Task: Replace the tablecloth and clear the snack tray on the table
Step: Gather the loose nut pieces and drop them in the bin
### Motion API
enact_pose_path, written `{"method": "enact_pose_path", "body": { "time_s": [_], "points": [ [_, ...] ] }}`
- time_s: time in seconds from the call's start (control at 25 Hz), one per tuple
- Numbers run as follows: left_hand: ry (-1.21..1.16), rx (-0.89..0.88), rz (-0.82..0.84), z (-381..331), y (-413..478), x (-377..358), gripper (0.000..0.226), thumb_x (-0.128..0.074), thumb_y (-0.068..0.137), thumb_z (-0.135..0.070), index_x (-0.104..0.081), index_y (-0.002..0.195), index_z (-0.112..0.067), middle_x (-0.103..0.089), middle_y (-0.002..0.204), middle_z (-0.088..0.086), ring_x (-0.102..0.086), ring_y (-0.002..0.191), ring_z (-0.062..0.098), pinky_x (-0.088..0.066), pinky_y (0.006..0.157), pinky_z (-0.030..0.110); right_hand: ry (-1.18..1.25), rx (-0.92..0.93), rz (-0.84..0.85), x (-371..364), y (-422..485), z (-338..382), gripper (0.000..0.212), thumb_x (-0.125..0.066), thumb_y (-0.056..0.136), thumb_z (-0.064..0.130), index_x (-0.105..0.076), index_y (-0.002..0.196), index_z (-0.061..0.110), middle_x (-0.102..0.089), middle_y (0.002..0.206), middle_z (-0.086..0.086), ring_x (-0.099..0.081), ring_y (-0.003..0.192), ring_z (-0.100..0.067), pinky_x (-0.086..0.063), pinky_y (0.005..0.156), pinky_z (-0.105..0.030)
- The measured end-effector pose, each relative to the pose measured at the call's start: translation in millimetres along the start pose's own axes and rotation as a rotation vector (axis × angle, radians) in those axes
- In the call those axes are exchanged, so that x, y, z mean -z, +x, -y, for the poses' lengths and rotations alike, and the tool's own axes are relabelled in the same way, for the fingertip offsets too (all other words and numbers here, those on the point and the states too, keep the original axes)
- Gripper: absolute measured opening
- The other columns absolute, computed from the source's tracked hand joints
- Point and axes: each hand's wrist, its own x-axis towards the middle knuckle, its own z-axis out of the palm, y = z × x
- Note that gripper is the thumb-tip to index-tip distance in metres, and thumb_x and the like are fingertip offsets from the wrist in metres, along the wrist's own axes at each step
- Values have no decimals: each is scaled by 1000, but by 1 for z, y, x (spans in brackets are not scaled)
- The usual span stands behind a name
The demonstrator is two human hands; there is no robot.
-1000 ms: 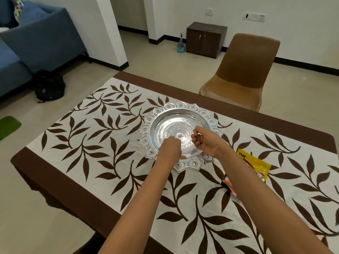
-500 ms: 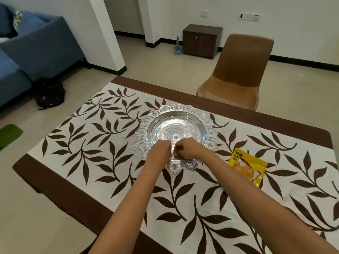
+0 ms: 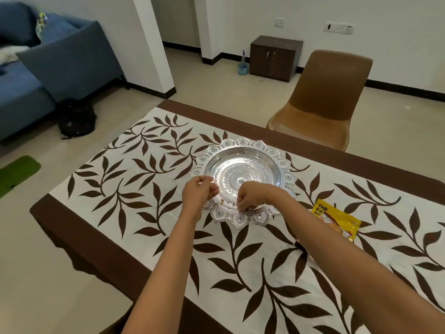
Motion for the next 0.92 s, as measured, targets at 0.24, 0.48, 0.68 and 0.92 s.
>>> {"method": "enact_pose_path", "body": {
  "time_s": [0.24,0.48,0.68,0.92],
  "points": [
    [-63,110,-4,11,2,9,18,-47,97,-4,-65,100,-2,-66,86,12,-66,78,18,-56,86,32,141,4,88,-2,0,11,14,-73,79,9,-69,91,5,-67,80,0,-61,71,-11,-51,67,-21],
    [-126,113,32,16,2,13,16,-52,96,-6,-65,104,-3,-69,89,11,-67,83,18,-56,86,30,423,-158,-146,-7,15,8,5,-63,84,1,-66,85,-2,-62,74,-11,-52,54,-11,-43,54,-22],
    [-84,97,43,18,2,11,15,-52,94,-2,-66,101,-6,-70,88,10,-65,79,17,-55,88,35,-25,-43,-437,-36,30,35,18,-57,87,2,-73,96,4,-69,89,-8,-55,66,-11,-50,76,-21],
    [-51,88,36,21,3,12,17,-54,93,-2,-66,102,-8,-71,98,14,-65,82,18,-55,86,35,-377,-68,-309,-58,25,58,22,-54,91,3,-64,111,1,-64,102,-13,-60,92,-25,-43,77,-25]
  ]
}}
